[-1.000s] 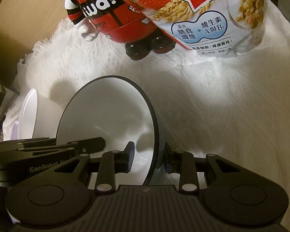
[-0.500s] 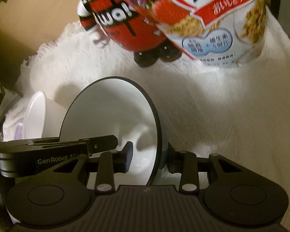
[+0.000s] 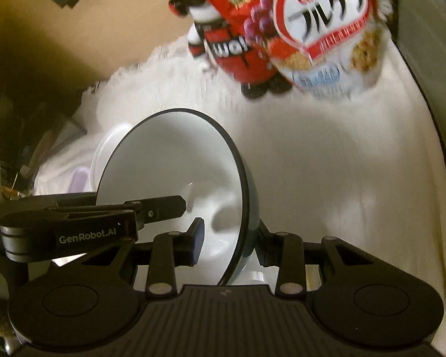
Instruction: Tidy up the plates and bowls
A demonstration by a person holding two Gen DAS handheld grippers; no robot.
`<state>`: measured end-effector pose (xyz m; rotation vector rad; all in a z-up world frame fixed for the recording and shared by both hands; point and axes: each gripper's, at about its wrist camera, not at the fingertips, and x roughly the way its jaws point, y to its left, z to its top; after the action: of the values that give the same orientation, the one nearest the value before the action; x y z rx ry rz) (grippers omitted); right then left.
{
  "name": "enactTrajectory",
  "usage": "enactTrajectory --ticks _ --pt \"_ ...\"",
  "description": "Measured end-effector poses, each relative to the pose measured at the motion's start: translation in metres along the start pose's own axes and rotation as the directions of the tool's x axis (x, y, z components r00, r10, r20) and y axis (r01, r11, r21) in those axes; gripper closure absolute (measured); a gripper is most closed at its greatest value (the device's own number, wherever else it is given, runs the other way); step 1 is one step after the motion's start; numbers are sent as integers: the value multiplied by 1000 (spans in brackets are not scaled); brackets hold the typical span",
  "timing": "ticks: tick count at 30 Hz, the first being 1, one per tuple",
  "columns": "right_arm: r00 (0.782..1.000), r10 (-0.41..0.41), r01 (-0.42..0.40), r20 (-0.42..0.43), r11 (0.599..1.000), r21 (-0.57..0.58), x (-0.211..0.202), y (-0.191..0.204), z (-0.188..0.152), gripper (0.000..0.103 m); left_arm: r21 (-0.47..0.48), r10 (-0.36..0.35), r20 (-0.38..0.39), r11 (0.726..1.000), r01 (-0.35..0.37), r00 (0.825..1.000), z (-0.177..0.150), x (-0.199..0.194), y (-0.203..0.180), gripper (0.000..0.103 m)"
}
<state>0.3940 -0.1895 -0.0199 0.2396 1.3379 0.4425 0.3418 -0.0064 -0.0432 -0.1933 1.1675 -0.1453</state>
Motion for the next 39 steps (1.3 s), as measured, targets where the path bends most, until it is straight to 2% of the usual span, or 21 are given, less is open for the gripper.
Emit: enactTrajectory --ticks 6,10,15,22,33,36,39 --pt "996 -19 23 -87 999 39 6 -13 -51 67 29 -18 -51 999 20 999 -39 17 -7 62" --pt "993 -22 31 -112 996 82 18 -25 -68 67 49 -5 -88 999 10 996 -54 28 -7 66" --pt "996 -62 67 -69 995 77 22 -28 -74 67 31 -27 -92 999 30 995 -61 27 1 77" --pt "983 -182 182 -4 982 -42 28 -10 -76 67 0 -53 -83 999 53 995 -68 18 9 79" --pt "979 -203 203 19 979 -21 24 -9 -78 67 -20 -63 -53 998 62 997 -66 12 14 80" --pt "977 -211 212 24 977 -19 22 -8 -78 67 -15 -38 -21 999 38 999 -66 5 14 81" --pt "975 -219 220 40 975 -18 17 -7 -77 67 -23 -56 -5 998 56 998 -62 -1 17 81"
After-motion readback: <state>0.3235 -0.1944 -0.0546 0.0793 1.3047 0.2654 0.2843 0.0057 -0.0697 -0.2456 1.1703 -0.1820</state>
